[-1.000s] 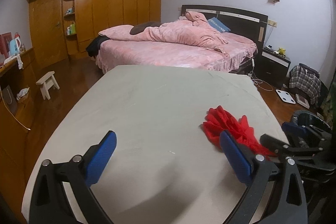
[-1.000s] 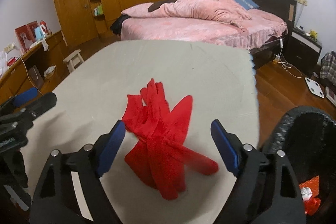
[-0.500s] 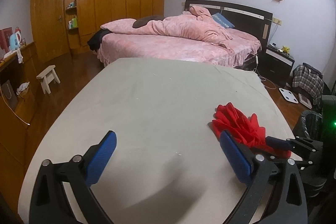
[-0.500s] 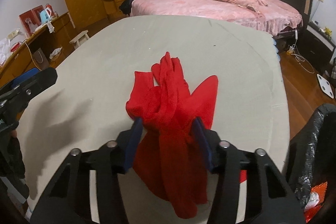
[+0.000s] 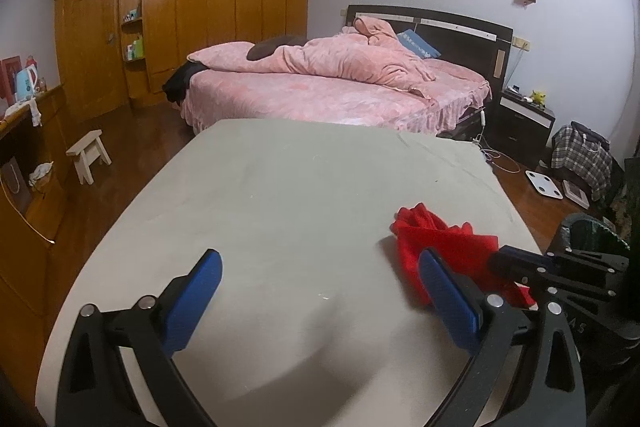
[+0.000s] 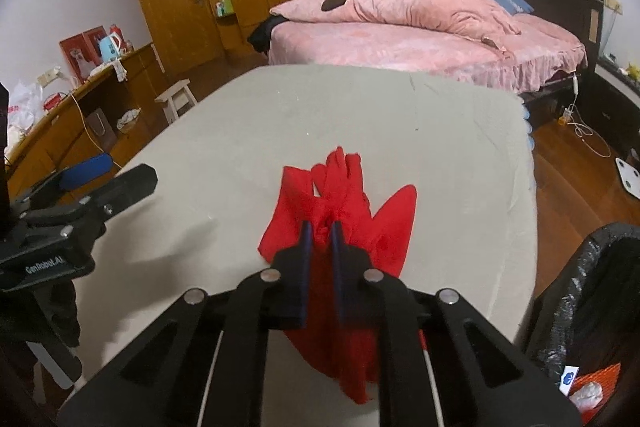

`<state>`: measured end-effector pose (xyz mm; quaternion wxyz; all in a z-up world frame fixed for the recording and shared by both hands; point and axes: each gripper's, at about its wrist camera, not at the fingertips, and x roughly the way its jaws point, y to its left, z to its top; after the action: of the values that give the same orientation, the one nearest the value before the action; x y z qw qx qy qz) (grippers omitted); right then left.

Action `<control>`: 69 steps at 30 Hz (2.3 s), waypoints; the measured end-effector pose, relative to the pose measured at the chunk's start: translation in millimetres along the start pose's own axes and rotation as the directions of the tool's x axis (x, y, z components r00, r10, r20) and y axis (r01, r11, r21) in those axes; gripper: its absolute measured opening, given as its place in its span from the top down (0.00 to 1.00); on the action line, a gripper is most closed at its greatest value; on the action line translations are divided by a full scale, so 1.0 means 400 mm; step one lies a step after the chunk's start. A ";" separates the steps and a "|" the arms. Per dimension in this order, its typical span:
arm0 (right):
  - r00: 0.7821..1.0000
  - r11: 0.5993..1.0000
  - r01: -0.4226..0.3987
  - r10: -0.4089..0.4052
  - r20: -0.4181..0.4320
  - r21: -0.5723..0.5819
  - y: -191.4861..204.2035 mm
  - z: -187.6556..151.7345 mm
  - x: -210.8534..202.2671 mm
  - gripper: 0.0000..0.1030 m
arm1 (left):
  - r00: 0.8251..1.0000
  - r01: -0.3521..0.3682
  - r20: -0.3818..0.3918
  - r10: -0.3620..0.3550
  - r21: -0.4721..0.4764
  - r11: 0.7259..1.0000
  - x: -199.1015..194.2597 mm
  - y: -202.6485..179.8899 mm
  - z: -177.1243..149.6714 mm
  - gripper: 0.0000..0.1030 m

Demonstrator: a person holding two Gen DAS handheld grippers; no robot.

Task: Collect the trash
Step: 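Close the right tool on one red glove while the left tool grasps the other glove, then lift the glove in the right tool while the left tool closes on the second red glove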

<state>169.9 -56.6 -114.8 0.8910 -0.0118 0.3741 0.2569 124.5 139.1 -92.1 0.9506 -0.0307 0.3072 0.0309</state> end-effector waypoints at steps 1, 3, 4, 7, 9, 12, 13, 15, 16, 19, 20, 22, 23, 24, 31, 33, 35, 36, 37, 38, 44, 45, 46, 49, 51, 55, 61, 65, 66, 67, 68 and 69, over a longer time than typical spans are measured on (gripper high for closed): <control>1.000 1.000 -0.002 0.002 0.006 0.007 -0.002 0.003 -0.007 0.92 | 1.000 0.001 0.002 -0.001 0.000 1.000 -0.001 0.001 0.002 0.06; 1.000 1.000 -0.005 0.004 0.018 0.024 -0.014 0.008 -0.023 0.92 | 1.000 0.001 0.007 -0.001 0.000 1.000 -0.007 0.001 0.005 0.06; 1.000 0.999 -0.006 0.005 0.026 0.032 -0.018 0.013 -0.032 0.92 | 1.000 0.002 0.009 -0.002 -0.001 1.000 -0.010 0.000 0.006 0.06; 0.998 0.999 -0.013 0.011 0.055 0.052 -0.030 0.025 -0.065 0.92 | 1.000 0.007 0.013 -0.007 -0.001 1.000 -0.014 -0.004 0.008 0.06; 0.998 0.998 -0.010 0.006 0.062 0.056 -0.036 0.029 -0.077 0.92 | 1.000 0.011 0.015 -0.011 -0.003 1.000 -0.014 -0.007 0.009 0.06; 1.000 0.999 0.000 -0.001 0.026 0.050 -0.040 0.021 -0.059 0.92 | 1.000 0.017 0.012 -0.017 -0.002 1.000 -0.012 -0.012 0.007 0.06; 1.000 0.999 -0.002 0.002 0.007 0.054 -0.042 0.015 -0.047 0.91 | 1.000 0.018 0.010 -0.018 0.000 1.000 -0.011 -0.013 0.006 0.06; 1.000 0.998 -0.006 0.007 -0.017 0.060 -0.041 0.005 -0.027 0.89 | 1.000 0.019 0.005 -0.019 0.003 1.000 -0.005 -0.014 0.005 0.06; 1.000 0.998 -0.007 0.009 -0.029 0.060 -0.040 -0.001 -0.016 0.89 | 1.000 0.019 0.002 -0.019 0.003 1.000 -0.001 -0.015 0.004 0.06; 0.998 0.999 -0.013 0.016 -0.054 0.052 -0.032 -0.016 0.011 0.79 | 1.000 0.014 -0.006 -0.014 0.005 1.000 0.007 -0.013 0.001 0.06; 0.998 0.999 -0.014 0.017 -0.066 0.049 -0.031 -0.019 0.021 0.69 | 1.000 0.012 -0.008 -0.012 0.003 1.000 0.008 -0.011 0.000 0.06; 0.997 0.999 -0.012 0.015 -0.081 0.043 -0.027 -0.026 0.037 0.60 | 1.000 0.008 -0.016 -0.008 -0.004 1.000 0.017 -0.002 -0.001 0.06; 0.996 0.999 -0.009 0.012 -0.086 0.038 -0.024 -0.029 0.044 0.57 | 1.000 0.004 -0.019 -0.004 -0.007 1.000 0.021 0.002 -0.002 0.06; 0.996 0.999 -0.007 0.010 -0.093 0.033 -0.021 -0.031 0.053 0.55 | 1.000 0.000 -0.022 -0.001 -0.010 1.000 0.025 0.007 -0.003 0.06; 0.991 1.000 0.004 -0.005 -0.133 -0.006 -0.005 -0.044 0.092 0.76 | 0.999 -0.010 -0.033 0.009 -0.014 1.000 0.032 0.015 -0.008 0.06; 0.991 1.000 -0.012 0.011 -0.132 -0.001 -0.007 -0.043 0.088 0.89 | 0.999 -0.008 -0.031 0.008 -0.012 1.000 0.032 0.014 -0.007 0.06; 0.993 1.000 -0.023 0.023 -0.118 0.001 -0.009 -0.039 0.073 0.92 | 1.000 -0.005 -0.028 0.005 -0.010 1.000 0.028 0.011 -0.006 0.06; 0.994 1.000 -0.027 0.026 -0.103 -0.003 -0.008 -0.036 0.061 0.92 | 1.000 -0.002 -0.026 0.002 -0.008 1.000 0.026 0.008 -0.005 0.06; 0.996 1.000 -0.031 0.030 -0.086 -0.003 -0.009 -0.032 0.047 0.92 | 1.000 0.000 -0.024 0.000 -0.006 1.000 0.024 0.008 -0.005 0.06; 0.997 0.999 -0.037 0.037 -0.073 0.001 -0.011 -0.025 0.037 0.92 | 1.000 0.002 -0.021 -0.003 -0.004 1.000 0.021 0.005 -0.007 0.06; 1.000 0.999 -0.030 0.030 0.007 0.030 -0.034 0.015 -0.044 0.92 | 1.000 0.025 -0.005 -0.025 0.012 1.000 0.002 -0.031 0.004 0.06; 1.000 0.999 -0.023 0.023 0.016 0.039 -0.044 0.020 -0.058 0.92 | 1.000 0.028 -0.003 -0.028 0.014 0.999 0.001 -0.038 0.007 0.06; 1.000 0.999 -0.016 0.015 0.022 0.049 -0.052 0.025 -0.068 0.92 | 0.999 0.034 0.000 -0.034 0.018 0.999 -0.001 -0.046 0.008 0.06; 0.999 0.997 0.021 -0.025 0.041 0.081 -0.088 0.029 -0.103 0.92 | 0.999 0.054 -0.002 -0.054 0.025 0.998 -0.001 -0.072 0.011 0.06; 0.997 0.994 0.044 -0.049 0.052 0.099 -0.110 0.026 -0.122 0.92 | 0.998 0.069 -0.009 -0.069 0.033 0.997 0.008 -0.097 0.009 0.06; 0.994 0.988 0.079 -0.088 0.061 0.132 -0.155 0.012 -0.149 0.92 | 0.995 0.095 -0.032 -0.093 0.044 0.995 0.037 -0.145 0.002 0.06; 0.992 0.979 0.108 -0.119 0.052 0.173 -0.209 -0.015 -0.150 0.92 | 0.988 0.125 -0.098 -0.119 0.056 0.991 0.114 -0.219 -0.026 0.08; 0.992 0.976 0.111 -0.120 0.041 0.186 -0.229 -0.029 -0.139 0.92 | 0.981 0.140 -0.142 -0.132 0.052 0.989 0.159 -0.249 -0.036 0.11; 0.992 0.976 0.109 -0.118 0.038 0.191 -0.233 -0.032 -0.134 0.92 | 0.979 0.144 -0.156 -0.134 0.051 0.988 0.171 -0.256 -0.038 0.11; 0.993 0.975 0.108 -0.117 0.035 0.194 -0.235 -0.034 -0.128 0.92 | 0.977 0.146 -0.165 -0.137 0.048 0.988 0.179 -0.260 -0.039 0.12; 0.993 0.975 0.106 -0.115 0.031 0.197 -0.238 -0.037 -0.124 0.92 | 0.974 0.152 -0.179 -0.142 0.043 0.987 0.191 -0.265 -0.040 0.14; 0.993 0.974 0.106 -0.114 0.030 0.200 -0.240 -0.039 -0.121 0.91 | 0.971 0.156 -0.189 -0.145 0.041 0.987 0.198 -0.268 -0.042 0.15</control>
<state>175.9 -164.8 -110.1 0.9081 0.0615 0.3782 0.1688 187.2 34.2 -148.0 0.9179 -0.0303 0.3921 -0.0527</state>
